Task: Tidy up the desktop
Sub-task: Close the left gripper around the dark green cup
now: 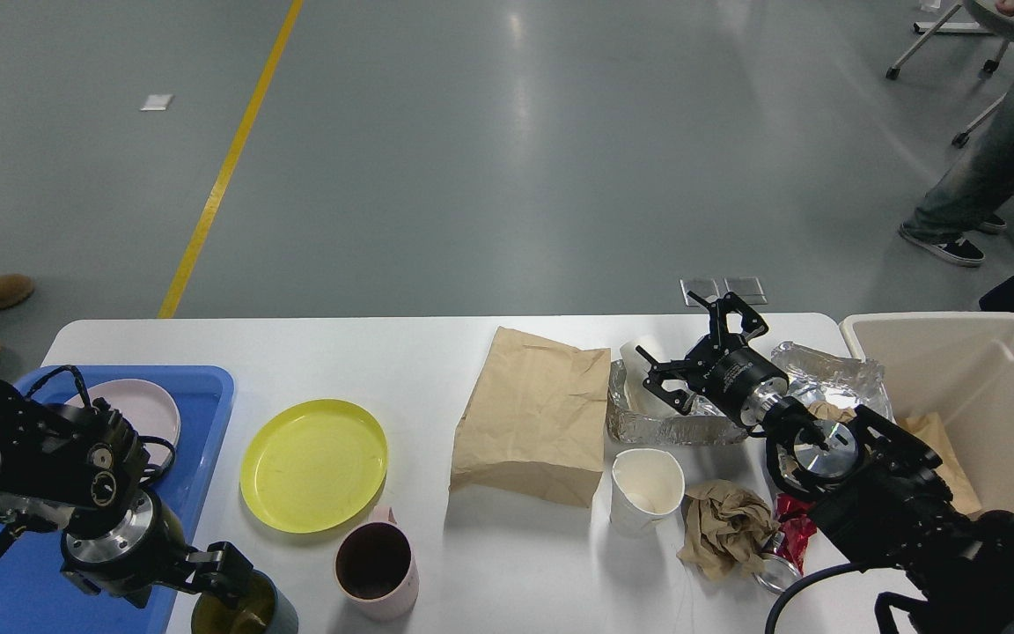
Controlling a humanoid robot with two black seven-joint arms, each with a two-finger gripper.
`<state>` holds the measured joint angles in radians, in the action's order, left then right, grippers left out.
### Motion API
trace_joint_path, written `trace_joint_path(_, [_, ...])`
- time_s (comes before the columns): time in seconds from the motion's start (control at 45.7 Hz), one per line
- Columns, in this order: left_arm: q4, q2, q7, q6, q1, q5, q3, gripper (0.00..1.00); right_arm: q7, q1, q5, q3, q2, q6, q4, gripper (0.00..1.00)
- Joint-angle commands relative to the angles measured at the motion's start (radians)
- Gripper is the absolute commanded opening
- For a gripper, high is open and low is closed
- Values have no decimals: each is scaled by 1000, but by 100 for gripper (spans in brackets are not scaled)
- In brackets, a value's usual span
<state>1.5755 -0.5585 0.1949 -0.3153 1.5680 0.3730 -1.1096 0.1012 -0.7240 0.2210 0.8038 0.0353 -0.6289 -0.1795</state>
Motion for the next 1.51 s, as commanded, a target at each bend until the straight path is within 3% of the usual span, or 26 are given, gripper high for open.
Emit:
trace_joint_path(0.0, [-2, 9, 1, 25, -23, 4, 7, 96, 0, 0, 0, 0, 0, 0, 0, 100])
trace_joint_path(0.438, [-69, 22, 17, 64, -132, 6, 56, 96, 0, 0, 0, 0, 0, 0, 0, 100])
trace_joint_path(0.963, [-114, 51, 21, 64, -174, 6, 85, 93, 0, 0, 0, 0, 0, 0, 0, 100])
trace_joint_path(1.073, [-120, 55, 21, 64, -183, 6, 96, 84, 0, 0, 1, 0, 0, 0, 0, 100])
trace_joint_path(1.139, [-121, 58, 24, 58, -187, 6, 105, 71, 0, 0, 0, 0, 0, 0, 0, 100])
trace_joint_path(1.248, [-121, 71, 29, 51, -192, 7, 108, 59, 0, 0, 0, 0, 0, 0, 0, 100])
trace_joint_path(1.489, [-121, 83, 109, 48, -221, 9, 152, 32, 0, 0, 0, 0, 0, 0, 0, 100])
